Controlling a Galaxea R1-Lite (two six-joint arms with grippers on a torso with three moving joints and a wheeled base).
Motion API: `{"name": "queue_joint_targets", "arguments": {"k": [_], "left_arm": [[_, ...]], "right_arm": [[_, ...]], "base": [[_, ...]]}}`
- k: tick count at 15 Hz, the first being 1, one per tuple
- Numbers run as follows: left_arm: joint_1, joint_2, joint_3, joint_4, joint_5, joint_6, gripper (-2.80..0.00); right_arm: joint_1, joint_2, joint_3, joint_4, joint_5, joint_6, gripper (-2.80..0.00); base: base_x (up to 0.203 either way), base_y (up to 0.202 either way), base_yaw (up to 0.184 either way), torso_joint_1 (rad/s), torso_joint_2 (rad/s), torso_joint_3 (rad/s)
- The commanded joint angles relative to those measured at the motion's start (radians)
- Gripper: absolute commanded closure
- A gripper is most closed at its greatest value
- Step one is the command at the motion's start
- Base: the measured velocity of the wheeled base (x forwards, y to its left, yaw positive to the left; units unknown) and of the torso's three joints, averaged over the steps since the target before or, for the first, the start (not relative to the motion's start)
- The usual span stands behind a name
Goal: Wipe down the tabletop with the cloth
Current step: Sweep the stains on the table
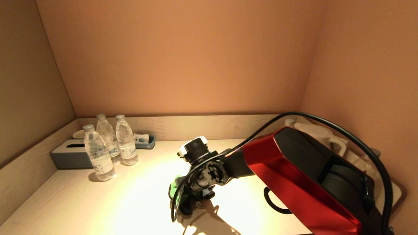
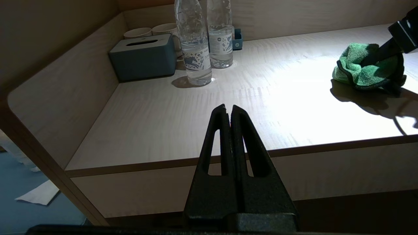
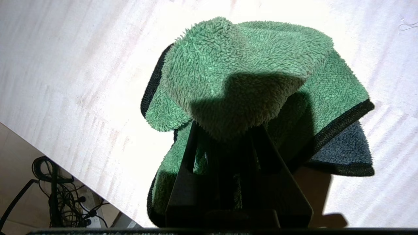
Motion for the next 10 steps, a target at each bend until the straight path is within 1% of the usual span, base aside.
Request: {"name": "queue_joint_targets", "arguments": {"k": [1, 3, 5, 7, 9, 10], "left_arm": [[0.0, 0.001, 0.0, 0.0, 0.0, 0.001, 0.0], [0.0, 0.001, 0.0, 0.0, 0.0, 0.001, 0.0], [0.0, 0.001, 0.0, 0.0, 0.0, 0.001, 0.0], [0.0, 0.001, 0.0, 0.0, 0.0, 0.001, 0.0], [-0.001, 0.001, 0.002, 0.0, 0.0, 0.001, 0.0], [0.0, 0.001, 0.0, 0.0, 0.0, 0.001, 0.0]], "right_arm": [[-0.036, -0.008, -0.003, 0.0, -0.005, 0.0, 0.0], [-0.067, 0.001, -0.015, 0.004, -0.031, -0.005, 0.0], [-0.12, 0.004, -0.036, 0.05, -0.048, -0.003, 0.0], [-0.173, -0.009, -0.04, 0.068, -0.049, 0.0, 0.0], [-0.193, -0.019, -0.038, 0.08, -0.049, 0.002, 0.0], [-0.223, -0.034, -0.034, 0.11, -0.048, 0.005, 0.0]], "base": [[0.0, 0.0, 0.0, 0.0, 0.0, 0.0], [0.0, 0.0, 0.0, 0.0, 0.0, 0.0], [0.0, 0.0, 0.0, 0.0, 0.0, 0.0], [0.0, 0.0, 0.0, 0.0, 0.0, 0.0], [0.0, 0.0, 0.0, 0.0, 0.0, 0.0], [0.0, 0.0, 0.0, 0.0, 0.0, 0.0]]}}
